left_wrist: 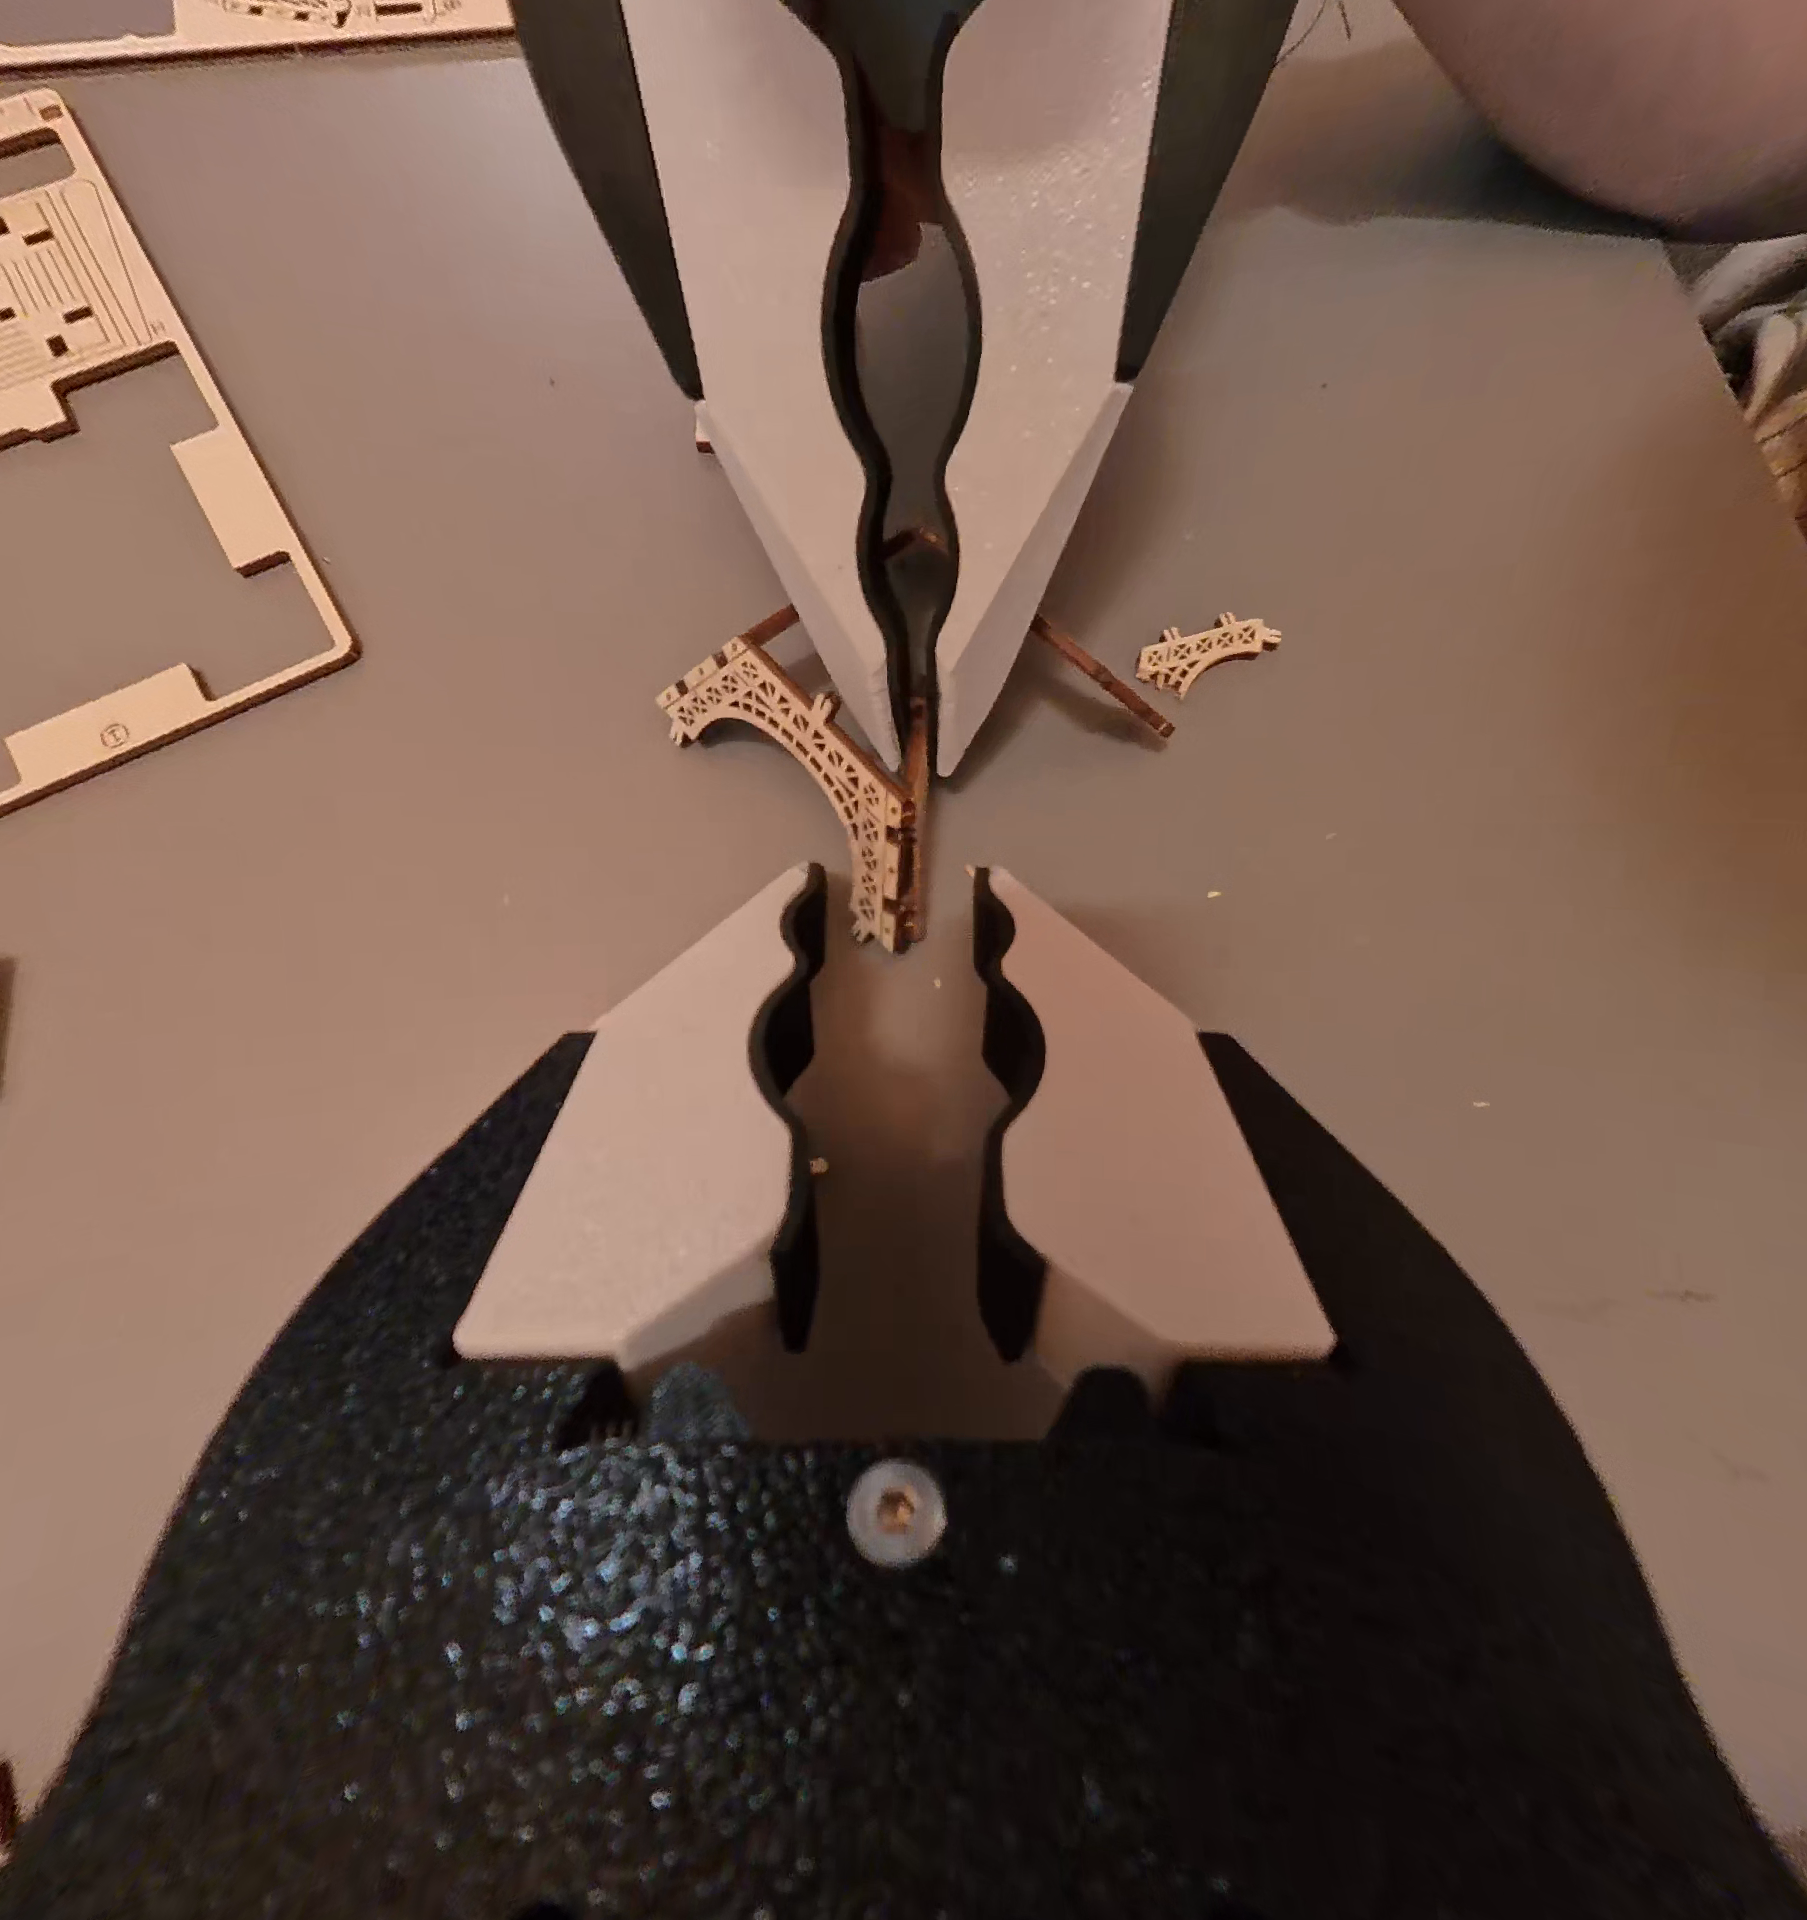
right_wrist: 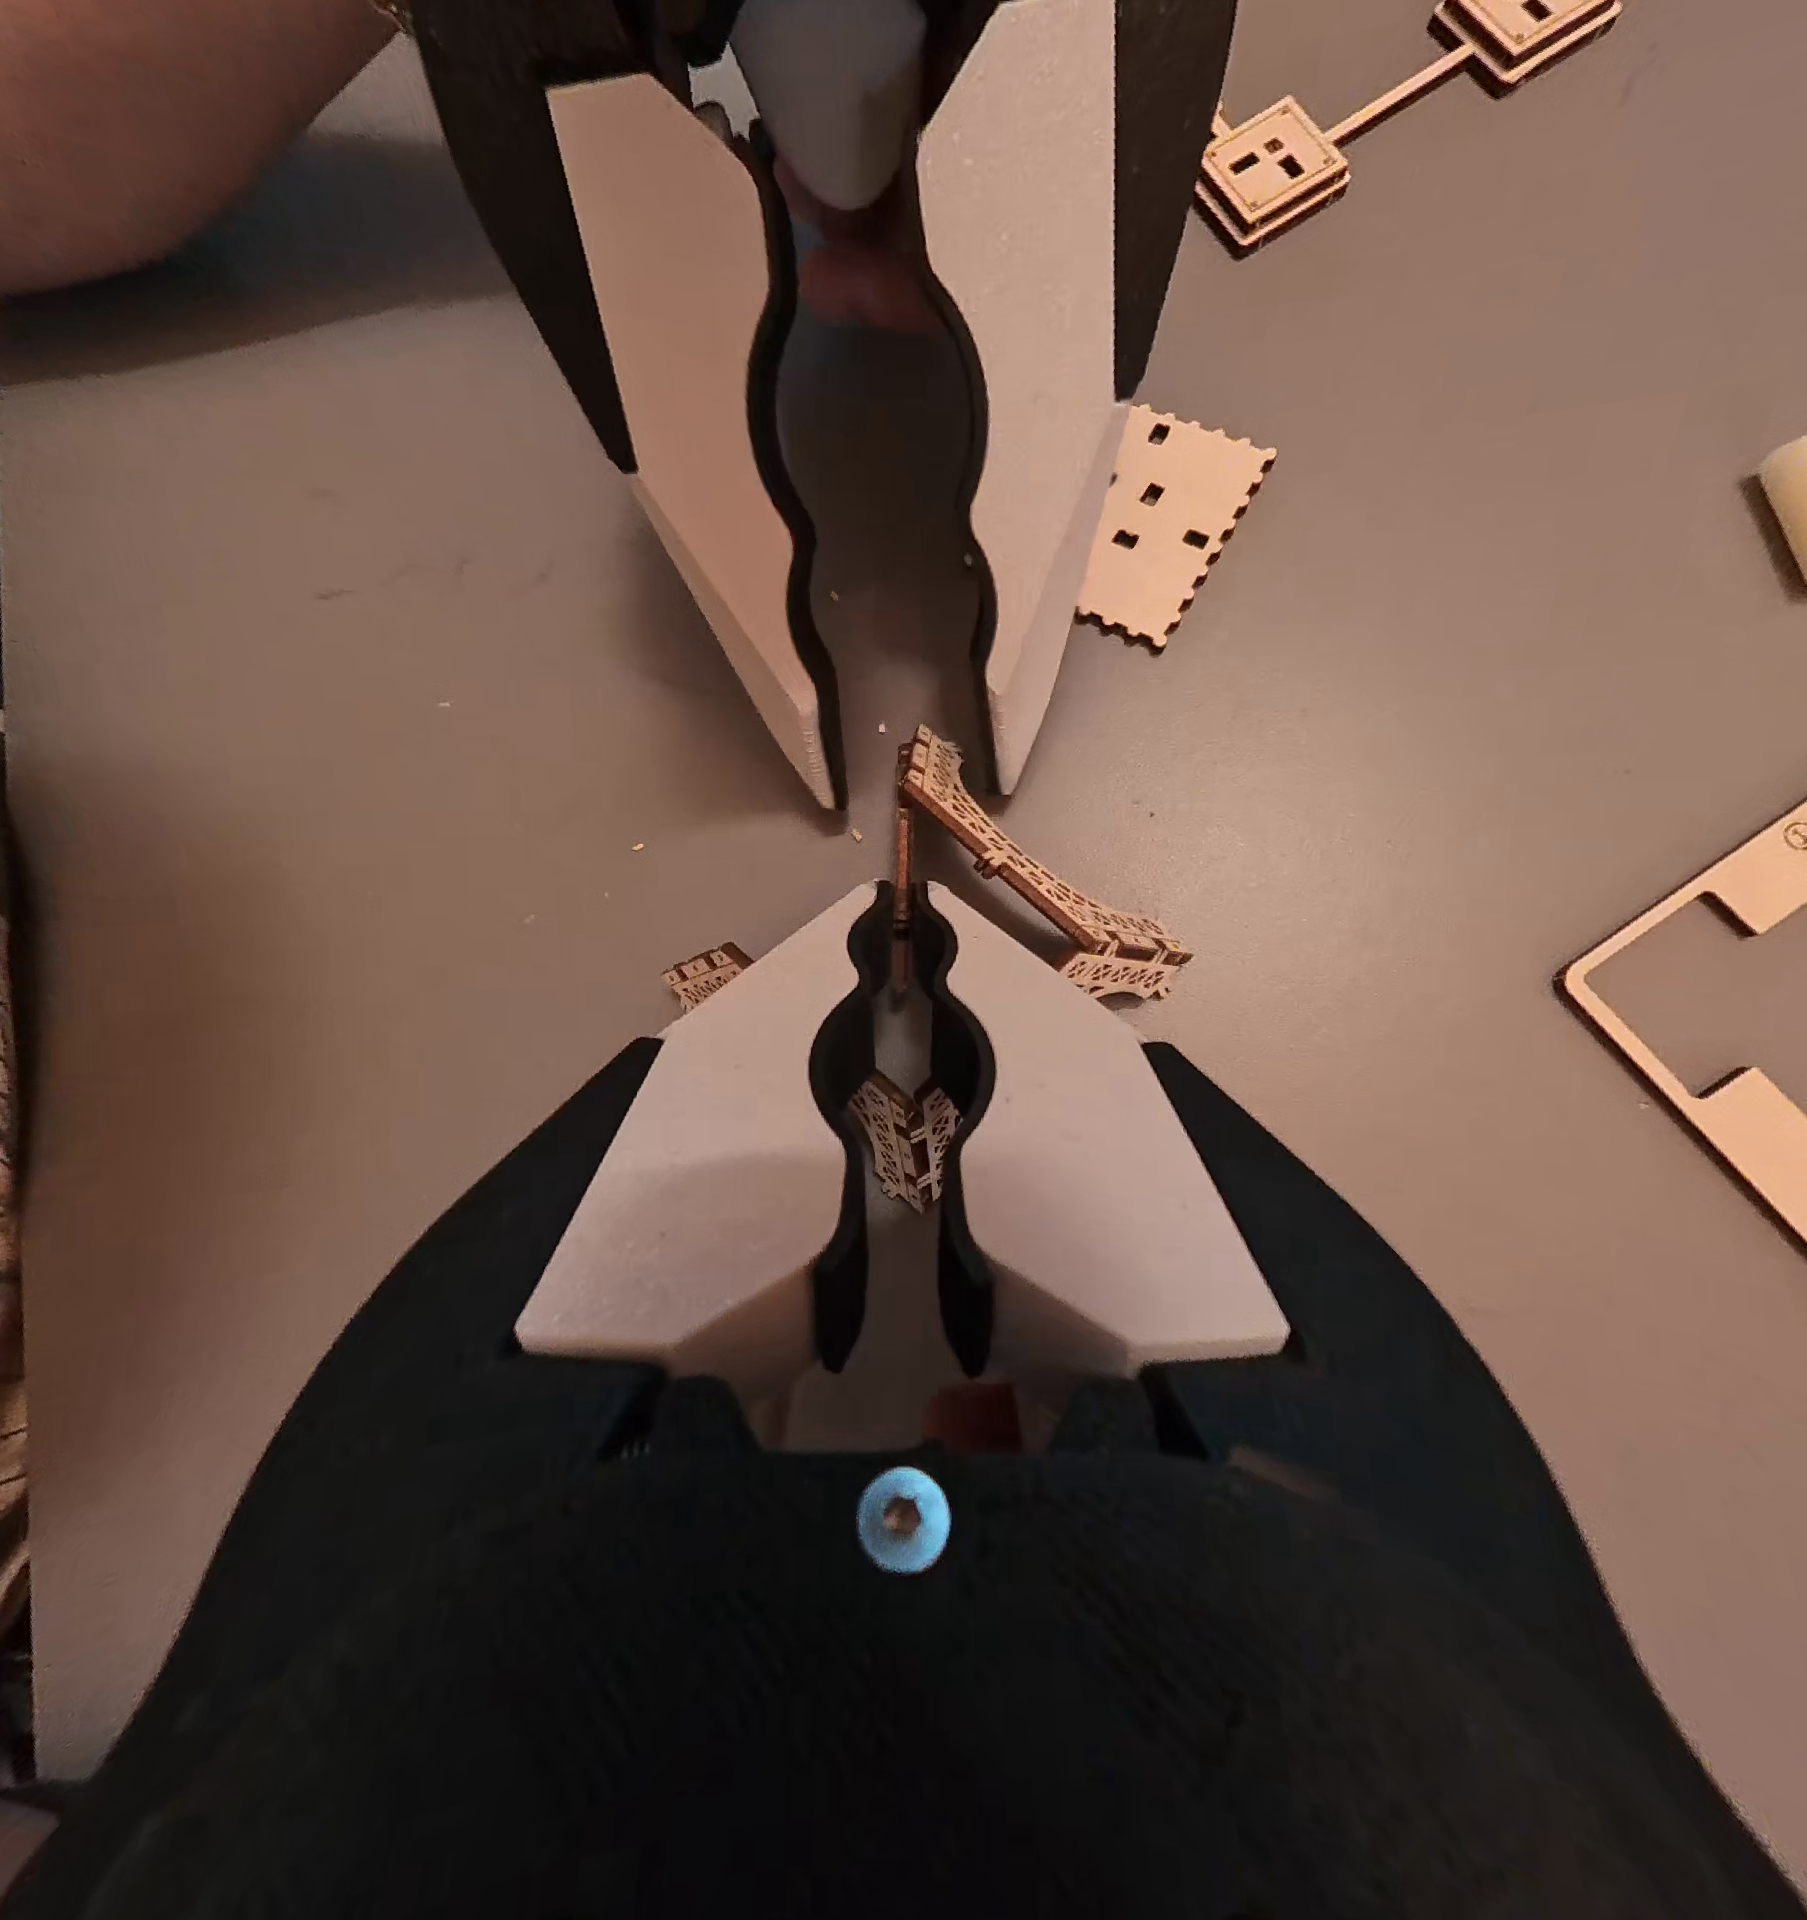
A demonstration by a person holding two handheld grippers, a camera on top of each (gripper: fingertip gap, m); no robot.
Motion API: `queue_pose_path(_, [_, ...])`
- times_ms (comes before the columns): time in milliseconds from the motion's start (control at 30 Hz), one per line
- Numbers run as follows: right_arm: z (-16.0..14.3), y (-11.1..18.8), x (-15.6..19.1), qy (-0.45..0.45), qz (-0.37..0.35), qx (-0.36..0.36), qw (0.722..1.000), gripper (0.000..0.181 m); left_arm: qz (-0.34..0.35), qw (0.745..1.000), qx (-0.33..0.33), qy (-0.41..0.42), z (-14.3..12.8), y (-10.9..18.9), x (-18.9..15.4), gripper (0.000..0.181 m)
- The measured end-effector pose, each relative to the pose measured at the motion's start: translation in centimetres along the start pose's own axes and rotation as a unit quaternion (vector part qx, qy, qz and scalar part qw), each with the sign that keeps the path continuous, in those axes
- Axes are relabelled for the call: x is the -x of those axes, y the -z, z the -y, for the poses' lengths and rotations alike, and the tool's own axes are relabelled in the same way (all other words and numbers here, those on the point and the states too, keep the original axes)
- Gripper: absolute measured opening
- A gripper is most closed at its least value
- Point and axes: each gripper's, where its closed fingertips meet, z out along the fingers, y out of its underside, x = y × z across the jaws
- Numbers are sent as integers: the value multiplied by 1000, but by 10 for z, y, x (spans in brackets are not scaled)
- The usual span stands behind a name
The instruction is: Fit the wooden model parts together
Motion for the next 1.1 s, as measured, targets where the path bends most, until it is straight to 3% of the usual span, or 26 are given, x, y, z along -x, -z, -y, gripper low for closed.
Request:
queue_pose_path(233, [-3,3,-3,-3,-5,-4,1000,1,8,1000,-27,6,8,0,5,11])
queue_pose_path(433, [2,4,-5,-64,5,-26,998,1,26,999,-24,-27,11,0,6,23])
queue_pose_path(600, [7,6,-7,-115,22,-56,991,1,130,990,17,-60,9,6,22,25])
queue_pose_path(733, [9,5,-8,-121,21,-60,991,1,206,975,-10,-87,15,4,11,28])
queue_pose_path(967, [11,2,-8,-132,15,-60,989,1,377,913,25,-156,8,9,22,23])
queue_pose_path(1100, [12,1,-10,-134,6,-56,989,1,419,890,46,-176,9,9,29,14])
